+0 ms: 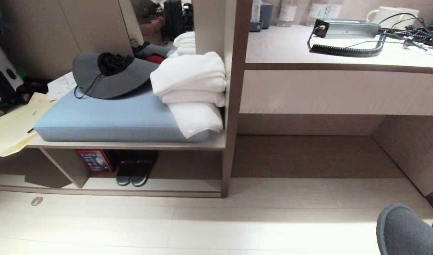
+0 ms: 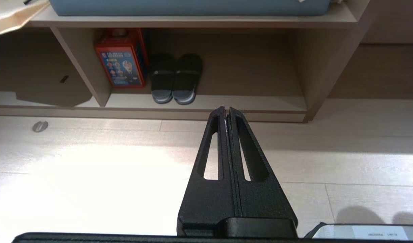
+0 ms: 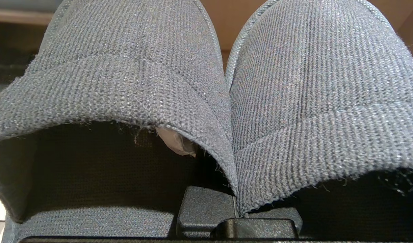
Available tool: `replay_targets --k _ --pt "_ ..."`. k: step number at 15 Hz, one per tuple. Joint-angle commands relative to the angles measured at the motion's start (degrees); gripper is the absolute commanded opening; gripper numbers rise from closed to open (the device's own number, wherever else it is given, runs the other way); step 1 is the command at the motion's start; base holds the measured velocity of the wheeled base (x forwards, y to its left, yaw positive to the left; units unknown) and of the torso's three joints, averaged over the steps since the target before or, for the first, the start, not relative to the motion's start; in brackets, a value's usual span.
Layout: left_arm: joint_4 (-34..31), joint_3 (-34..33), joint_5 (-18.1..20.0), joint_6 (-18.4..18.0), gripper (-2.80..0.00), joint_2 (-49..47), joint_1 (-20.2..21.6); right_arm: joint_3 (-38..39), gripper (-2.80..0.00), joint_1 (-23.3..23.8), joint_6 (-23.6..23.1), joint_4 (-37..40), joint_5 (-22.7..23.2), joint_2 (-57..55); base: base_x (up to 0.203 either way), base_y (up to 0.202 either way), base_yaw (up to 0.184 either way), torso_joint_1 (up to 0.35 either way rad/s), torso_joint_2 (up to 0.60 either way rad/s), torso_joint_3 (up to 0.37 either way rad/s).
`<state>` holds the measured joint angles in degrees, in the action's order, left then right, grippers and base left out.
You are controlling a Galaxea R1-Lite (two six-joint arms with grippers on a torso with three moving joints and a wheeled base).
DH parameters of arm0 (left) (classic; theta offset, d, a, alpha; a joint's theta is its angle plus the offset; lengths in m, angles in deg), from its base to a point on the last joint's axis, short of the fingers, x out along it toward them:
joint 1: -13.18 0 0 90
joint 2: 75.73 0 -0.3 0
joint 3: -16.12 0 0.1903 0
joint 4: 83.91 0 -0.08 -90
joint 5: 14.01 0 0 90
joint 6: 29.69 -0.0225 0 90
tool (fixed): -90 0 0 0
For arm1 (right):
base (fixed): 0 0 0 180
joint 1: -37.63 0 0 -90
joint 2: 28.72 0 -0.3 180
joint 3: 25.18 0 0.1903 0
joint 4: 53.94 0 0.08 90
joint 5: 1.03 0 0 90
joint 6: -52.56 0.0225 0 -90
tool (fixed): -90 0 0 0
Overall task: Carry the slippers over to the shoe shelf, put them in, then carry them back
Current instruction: Place the slippers on the floor
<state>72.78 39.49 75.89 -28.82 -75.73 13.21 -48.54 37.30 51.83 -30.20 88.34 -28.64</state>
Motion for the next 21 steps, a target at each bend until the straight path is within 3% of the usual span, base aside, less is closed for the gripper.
replay_targets --k 1,21 --pt "0.0 0.0 0.0 0.0 -2.8 0.0 0.1 0.0 -2.8 0.0 -0.1 0.0 0.0 -0.1 0.0 0.0 0.0 0.006 0.01 -0.201" --pt "0.0 0.0 0.0 0.1 -2.8 0.0 0.1 0.0 -2.8 0.0 -0.5 0.0 0.1 -0.1 0.0 0.0 0.0 0.005 0.0 -0.199"
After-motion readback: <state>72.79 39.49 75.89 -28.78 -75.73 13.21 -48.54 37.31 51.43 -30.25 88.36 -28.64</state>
